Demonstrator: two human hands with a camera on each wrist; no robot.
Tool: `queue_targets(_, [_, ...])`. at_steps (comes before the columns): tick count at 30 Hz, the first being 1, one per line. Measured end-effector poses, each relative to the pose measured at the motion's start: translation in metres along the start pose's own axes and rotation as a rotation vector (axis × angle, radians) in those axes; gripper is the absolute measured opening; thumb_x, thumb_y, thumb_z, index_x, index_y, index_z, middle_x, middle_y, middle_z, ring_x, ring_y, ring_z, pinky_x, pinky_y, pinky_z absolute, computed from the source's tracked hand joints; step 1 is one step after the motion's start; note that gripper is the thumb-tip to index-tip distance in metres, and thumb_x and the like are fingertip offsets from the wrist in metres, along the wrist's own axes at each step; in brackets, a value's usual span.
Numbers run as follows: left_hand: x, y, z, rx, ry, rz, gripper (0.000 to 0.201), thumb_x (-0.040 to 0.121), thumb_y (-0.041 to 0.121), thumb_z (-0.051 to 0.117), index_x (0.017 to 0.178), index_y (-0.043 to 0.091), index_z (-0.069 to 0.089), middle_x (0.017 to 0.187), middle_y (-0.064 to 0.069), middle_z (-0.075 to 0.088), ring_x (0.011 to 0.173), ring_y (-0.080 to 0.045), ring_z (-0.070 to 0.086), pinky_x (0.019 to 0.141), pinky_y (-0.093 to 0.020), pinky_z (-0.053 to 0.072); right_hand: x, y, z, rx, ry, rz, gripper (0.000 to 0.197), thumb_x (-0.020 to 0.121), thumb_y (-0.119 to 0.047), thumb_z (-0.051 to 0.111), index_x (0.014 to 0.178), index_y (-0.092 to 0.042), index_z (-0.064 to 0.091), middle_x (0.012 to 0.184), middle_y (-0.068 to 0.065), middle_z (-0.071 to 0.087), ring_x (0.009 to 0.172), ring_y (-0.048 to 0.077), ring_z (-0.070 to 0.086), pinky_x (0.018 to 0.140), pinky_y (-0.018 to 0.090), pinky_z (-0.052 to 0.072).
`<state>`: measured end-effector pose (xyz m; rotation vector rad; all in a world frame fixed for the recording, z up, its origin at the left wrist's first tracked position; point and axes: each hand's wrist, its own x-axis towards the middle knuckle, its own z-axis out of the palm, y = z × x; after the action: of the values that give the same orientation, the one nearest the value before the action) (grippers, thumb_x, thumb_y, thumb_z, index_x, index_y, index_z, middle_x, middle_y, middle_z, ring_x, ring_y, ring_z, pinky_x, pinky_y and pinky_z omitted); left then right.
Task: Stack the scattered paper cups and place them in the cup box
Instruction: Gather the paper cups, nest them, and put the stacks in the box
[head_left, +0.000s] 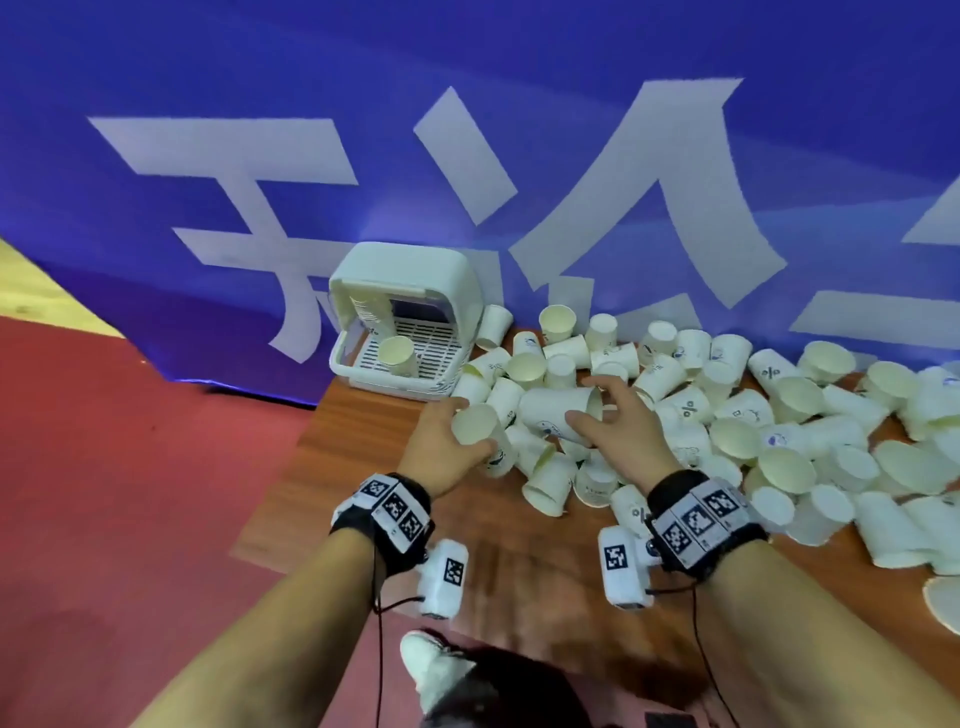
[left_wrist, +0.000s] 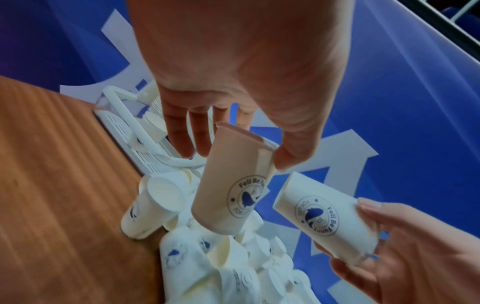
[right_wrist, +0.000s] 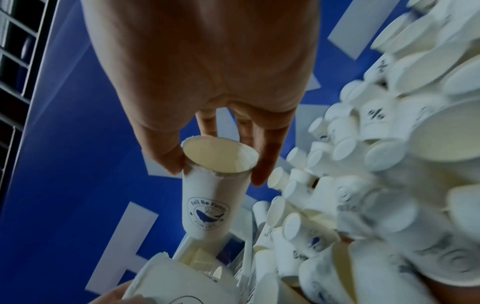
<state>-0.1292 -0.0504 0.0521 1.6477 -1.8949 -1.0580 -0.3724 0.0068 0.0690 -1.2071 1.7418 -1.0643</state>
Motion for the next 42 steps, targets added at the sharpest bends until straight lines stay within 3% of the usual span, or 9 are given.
queue_targets(7, [0.051, -0.047, -0.066, -0.056, 0.025, -0.005, 0.066, 0.062, 0.035, 0.081, 0.12, 0.024, 0.05, 0.12, 0.0, 0.047, 0.11, -0.017, 0.049, 0.094, -0.034, 0.043, 0.053, -0.038, 0.074, -0.078, -0.073, -0.01, 0.055, 0.069, -0.041, 0.077, 0.119, -0.034, 0.055, 0.118, -0.002, 0.058, 0.103, 0.02, 0.061, 0.091, 0.046, 0.053])
queue_targets(11, [0.091, -0.071, -0.106, -0.047, 0.04, 0.0, 0.069, 0.066, 0.029, 0.082, 0.126, 0.021, 0.049, 0.126, -0.002, 0.045, 0.114, -0.018, 0.05, 0.097, -0.034, 0.044, 0.088, -0.065, 0.112, -0.124, -0.09, -0.017, 0.055, 0.076, -0.024, 0.081, 0.124, -0.028, 0.054, 0.119, -0.002, 0.058, 0.103, 0.018, 0.061, 0.088, 0.034, 0.051])
queue_targets(15, [0.134, -0.096, -0.139, -0.029, 0.063, 0.036, 0.069, 0.066, 0.024, 0.082, 0.127, 0.015, 0.051, 0.146, 0.002, 0.03, 0.129, -0.013, 0.039, 0.1, -0.024, 0.035, 0.123, -0.082, 0.147, -0.166, -0.062, -0.043, 0.057, 0.071, -0.03, 0.082, 0.12, -0.033, 0.055, 0.12, 0.0, 0.056, 0.106, 0.021, 0.058, 0.094, 0.039, 0.05])
queue_targets(19, [0.168, -0.117, -0.156, -0.008, 0.081, 0.038, 0.072, 0.062, 0.032, 0.082, 0.126, 0.02, 0.051, 0.15, 0.003, 0.028, 0.13, -0.015, 0.04, 0.096, -0.023, 0.035, 0.143, -0.085, 0.173, -0.196, -0.042, 0.002, 0.056, 0.078, -0.024, 0.08, 0.127, -0.027, 0.054, 0.119, -0.001, 0.053, 0.105, 0.021, 0.058, 0.093, 0.035, 0.048])
queue_targets(23, [0.197, -0.129, -0.162, 0.024, 0.081, 0.024, 0.083, 0.058, 0.045, 0.08, 0.13, 0.025, 0.046, 0.147, 0.001, 0.03, 0.129, -0.016, 0.041, 0.104, -0.034, 0.041, 0.156, -0.082, 0.186, -0.23, -0.033, 0.025, 0.057, 0.075, -0.031, 0.081, 0.124, -0.034, 0.052, 0.119, 0.001, 0.054, 0.106, 0.021, 0.058, 0.097, 0.041, 0.049])
queue_targets(27, [0.222, -0.136, -0.159, 0.033, 0.067, 0.032, 0.081, 0.065, 0.036, 0.083, 0.135, 0.019, 0.044, 0.141, -0.003, 0.036, 0.125, -0.018, 0.041, 0.098, -0.028, 0.038, 0.166, -0.081, 0.193, -0.271, -0.033, 0.023, 0.066, 0.065, -0.046, 0.078, 0.124, -0.037, 0.051, 0.117, -0.001, 0.052, 0.109, 0.018, 0.056, 0.1, 0.042, 0.048])
queue_targets(33, [0.247, -0.138, -0.15, 0.066, 0.042, 0.027, 0.083, 0.063, 0.039, 0.085, 0.133, 0.018, 0.045, 0.132, -0.002, 0.042, 0.124, -0.021, 0.043, 0.106, -0.037, 0.04, 0.185, -0.078, 0.197, -0.339, -0.051, 0.033, 0.069, 0.072, -0.028, 0.084, 0.132, -0.027, 0.05, 0.121, 0.002, 0.048, 0.114, 0.016, 0.049, 0.104, 0.032, 0.042])
queue_targets(38, [0.256, -0.141, -0.136, 0.112, 0.044, 0.074, 0.076, 0.068, 0.028, 0.086, 0.132, 0.014, 0.048, 0.131, -0.002, 0.04, 0.121, -0.013, 0.036, 0.094, -0.015, 0.026, 0.198, -0.068, 0.199, -0.339, -0.066, 0.039, 0.07, 0.07, -0.033, 0.083, 0.131, -0.029, 0.051, 0.121, 0.003, 0.048, 0.111, 0.019, 0.052, 0.101, 0.042, 0.047])
queue_targets(42, [0.256, -0.144, -0.127, 0.145, 0.016, 0.056, 0.075, 0.07, 0.037, 0.084, 0.132, 0.014, 0.048, 0.13, -0.002, 0.047, 0.123, -0.018, 0.042, 0.096, -0.022, 0.033, 0.204, -0.06, 0.202, -0.31, -0.082, 0.05, 0.069, 0.07, -0.038, 0.081, 0.131, -0.032, 0.049, 0.117, 0.003, 0.049, 0.106, 0.019, 0.055, 0.098, 0.042, 0.049])
